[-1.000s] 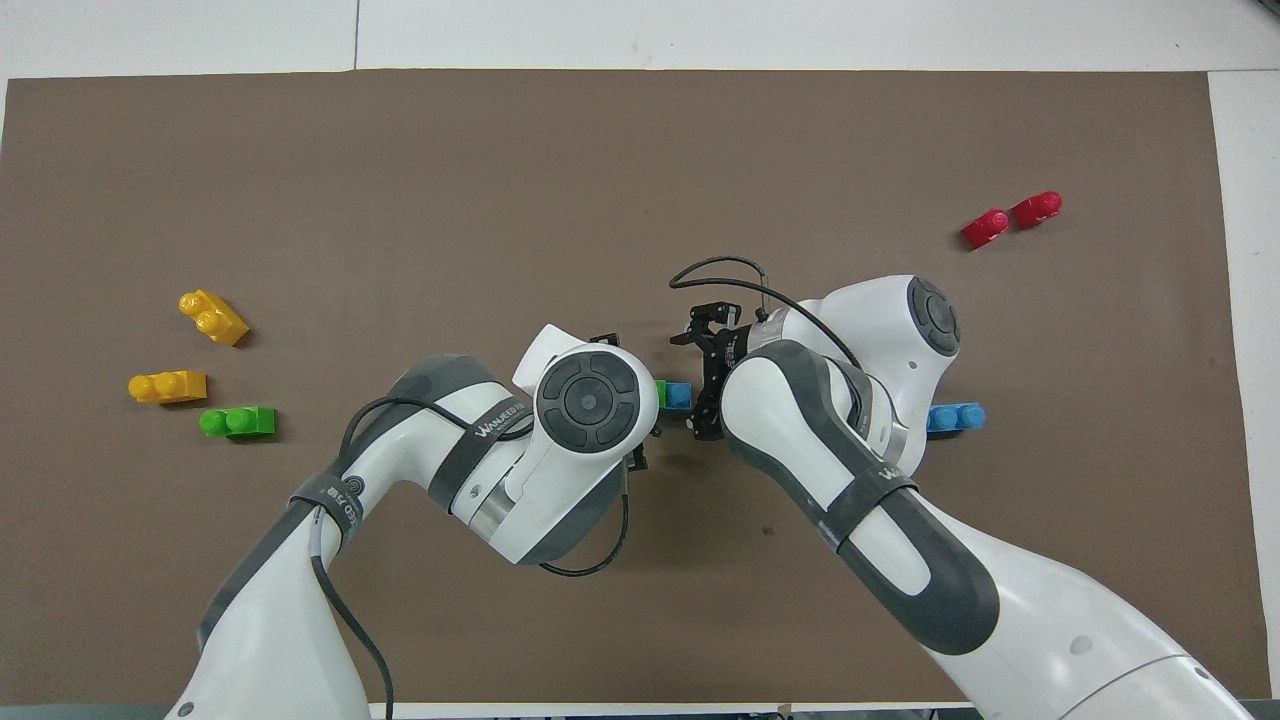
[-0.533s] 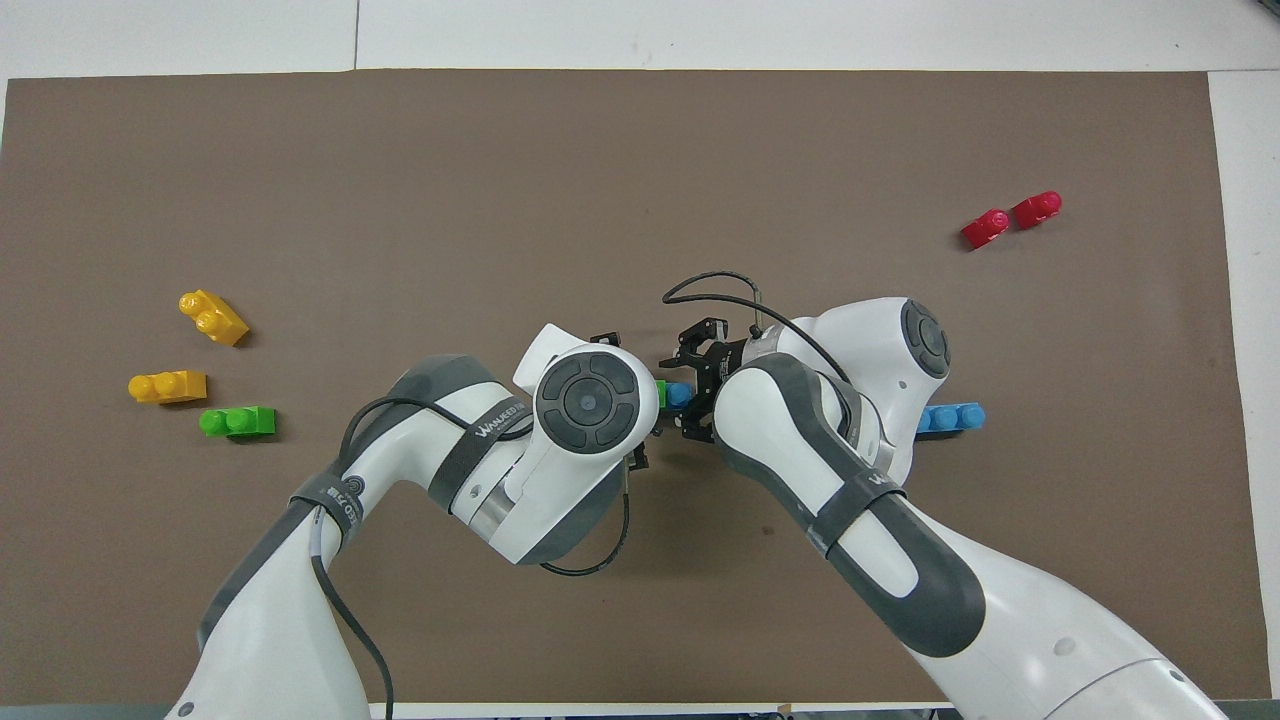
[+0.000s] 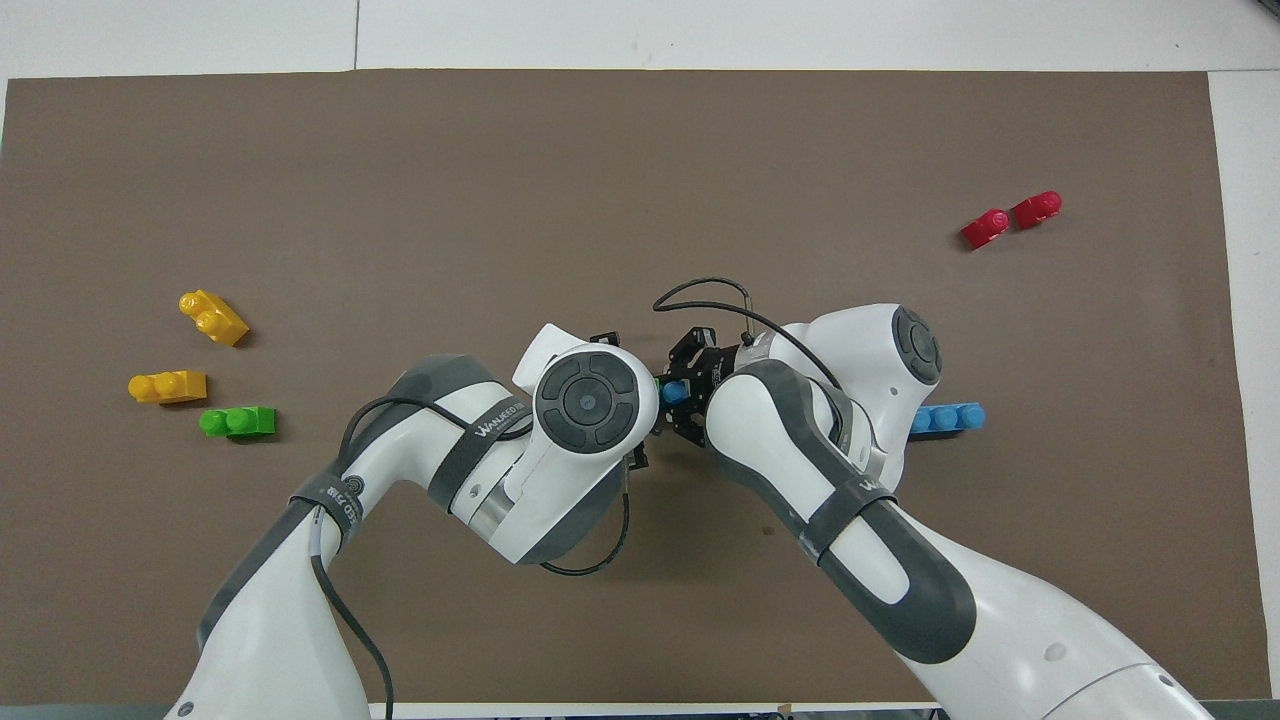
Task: Remove green block with left arm and hold with right
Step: 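Pull the green brick away with the left gripper while the right holds blue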
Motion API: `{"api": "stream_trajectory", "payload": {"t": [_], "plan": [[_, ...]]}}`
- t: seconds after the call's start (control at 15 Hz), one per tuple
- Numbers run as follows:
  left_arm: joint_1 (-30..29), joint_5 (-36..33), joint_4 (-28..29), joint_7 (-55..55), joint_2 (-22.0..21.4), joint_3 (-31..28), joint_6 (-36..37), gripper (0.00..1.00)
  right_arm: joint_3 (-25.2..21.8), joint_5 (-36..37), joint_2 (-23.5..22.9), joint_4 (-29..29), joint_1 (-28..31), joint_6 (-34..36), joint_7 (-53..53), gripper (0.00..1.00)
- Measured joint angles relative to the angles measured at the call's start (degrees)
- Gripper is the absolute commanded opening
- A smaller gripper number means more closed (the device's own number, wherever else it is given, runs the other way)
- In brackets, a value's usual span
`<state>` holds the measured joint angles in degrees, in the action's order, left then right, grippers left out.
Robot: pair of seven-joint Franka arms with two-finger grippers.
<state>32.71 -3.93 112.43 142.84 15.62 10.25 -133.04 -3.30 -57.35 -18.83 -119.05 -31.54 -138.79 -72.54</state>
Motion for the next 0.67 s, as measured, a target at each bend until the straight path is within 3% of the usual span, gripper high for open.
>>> {"api": "stream_trajectory", "payload": {"t": [0.07,0.13,0.67], "plan": [[0.0,0.0,0.0,0.0,0.0,0.0,0.0,0.19,0.0,0.0,0.0,0.0,-0.3,-0.3,0.0,0.00],[0.0,-0.1,0.0,0.0,0.0,0.0,0.0,0.01,0.0,0.0,0.0,0.0,-0.4,-0.6,0.0,0.00],[0.0,-2.8,-0.1,-0.2,0.0,0.1,-0.2,0.00,0.0,0.0,0.0,-0.1,-0.5,-1.2,0.6,0.00]]}}
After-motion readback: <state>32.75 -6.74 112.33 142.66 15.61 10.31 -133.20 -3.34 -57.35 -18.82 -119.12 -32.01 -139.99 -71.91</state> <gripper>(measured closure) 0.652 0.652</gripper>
